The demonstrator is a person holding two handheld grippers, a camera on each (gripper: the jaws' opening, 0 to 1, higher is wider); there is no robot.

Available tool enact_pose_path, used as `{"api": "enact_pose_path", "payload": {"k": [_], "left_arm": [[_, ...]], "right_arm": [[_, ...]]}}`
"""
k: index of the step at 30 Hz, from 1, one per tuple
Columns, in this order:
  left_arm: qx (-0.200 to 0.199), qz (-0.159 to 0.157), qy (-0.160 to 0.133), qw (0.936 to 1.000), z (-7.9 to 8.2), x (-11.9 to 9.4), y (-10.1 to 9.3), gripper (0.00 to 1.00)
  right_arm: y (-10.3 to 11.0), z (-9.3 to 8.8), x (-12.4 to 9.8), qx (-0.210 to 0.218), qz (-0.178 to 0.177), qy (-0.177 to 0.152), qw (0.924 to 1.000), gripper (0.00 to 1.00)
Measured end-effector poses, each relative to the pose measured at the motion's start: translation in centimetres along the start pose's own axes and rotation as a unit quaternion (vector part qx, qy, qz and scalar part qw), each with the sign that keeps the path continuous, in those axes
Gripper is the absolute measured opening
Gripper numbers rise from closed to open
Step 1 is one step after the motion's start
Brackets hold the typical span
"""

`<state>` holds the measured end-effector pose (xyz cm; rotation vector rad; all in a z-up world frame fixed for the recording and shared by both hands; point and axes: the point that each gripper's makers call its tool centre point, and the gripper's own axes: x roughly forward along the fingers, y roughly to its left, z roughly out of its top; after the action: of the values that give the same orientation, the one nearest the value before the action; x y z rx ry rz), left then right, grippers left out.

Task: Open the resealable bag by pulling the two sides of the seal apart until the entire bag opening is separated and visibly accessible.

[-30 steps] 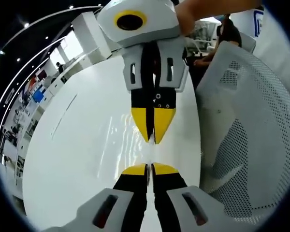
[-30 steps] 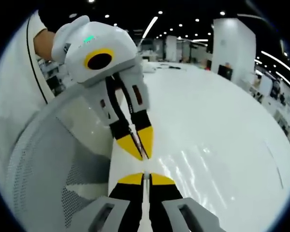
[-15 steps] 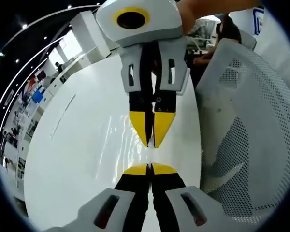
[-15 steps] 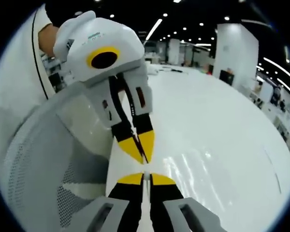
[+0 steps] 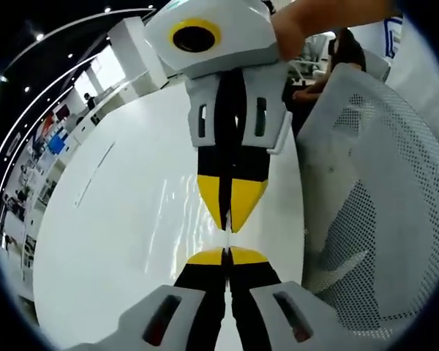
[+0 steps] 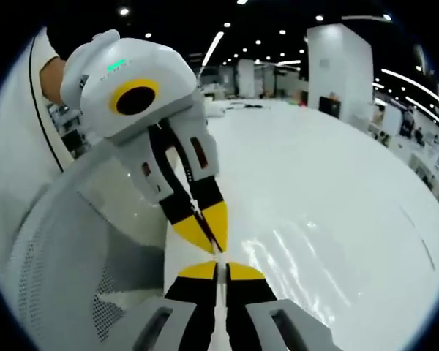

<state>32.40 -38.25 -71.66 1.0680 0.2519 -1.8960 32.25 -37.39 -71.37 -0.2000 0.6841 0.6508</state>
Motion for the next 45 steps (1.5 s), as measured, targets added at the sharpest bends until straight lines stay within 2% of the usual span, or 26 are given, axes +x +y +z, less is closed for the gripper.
{"api": "enact_pose_path", "payload": {"k": [4,5,8,9,13,16,18,26,28,33,35,40,45], "left_arm": [[0.002,0.001,0.0,1.0,0.0,0.0,0.0,0.0],[-0.005,-0.004,-0.003,1.0,0.0,0.0,-0.1,0.0],[-0.004,-0.002,0.0,1.0,-0.2,0.1,0.1,0.0],[-0.001,0.0,0.003,1.0,-0.4,0.1,0.2,0.0],[-0.007,-0.001,0.011,0.9999,-1.5,0.0,0.7,0.0],[-0.006,-0.002,0.008,0.9999,-1.6,-0.4,1.0,0.0],[0.009,-0.012,0.013,0.9998,-1.5,0.0,0.6,0.0],[0.002,-0.015,0.018,0.9997,-2.3,-0.2,0.7,0.0],[-0.002,-0.019,0.018,0.9997,-2.2,-0.2,0.5,0.0],[0.008,-0.023,0.029,0.9993,-2.1,0.4,0.0,0.0],[-0.004,-0.028,0.031,0.9991,-2.1,0.4,-0.1,0.0],[0.005,-0.03,0.031,0.999,-2.3,0.5,-0.3,0.0],[0.039,-0.027,0.035,0.9983,-2.3,0.7,-0.3,0.0]], "right_arm": [[0.0,0.0,0.0,0.004,0.0,-0.002,1.0,0.0],[0.2,-0.1,-0.2,0.031,0.004,-0.003,0.9995,0.0],[-0.1,-0.3,-0.2,0.027,-0.005,0.002,0.9996,0.0],[-0.2,-0.9,-0.3,0.01,-0.009,0.016,0.9998,0.0],[-0.9,-2.5,-1.3,-0.002,-0.02,0.042,0.9989,0.0],[-1.5,-3.4,-2.6,0.014,-0.027,0.037,0.9988,0.0],[-1.5,-4.9,-3.6,0.014,-0.037,0.053,0.9978,0.0],[-1.4,-7.7,-4.9,0.015,-0.048,0.08,0.9955,0.0],[-1.3,-7.5,-5.0,0.024,-0.048,0.072,0.996,0.0],[-0.9,-8.2,-4.5,0.027,-0.053,0.092,0.994,0.0],[-0.8,-8.4,-4.5,0.027,-0.053,0.096,0.9936,0.0],[0.2,-8.4,-4.5,0.043,-0.03,0.098,0.9938,0.01],[0.0,-6.0,-4.6,0.061,-0.029,0.054,0.9963,0.07]]}}
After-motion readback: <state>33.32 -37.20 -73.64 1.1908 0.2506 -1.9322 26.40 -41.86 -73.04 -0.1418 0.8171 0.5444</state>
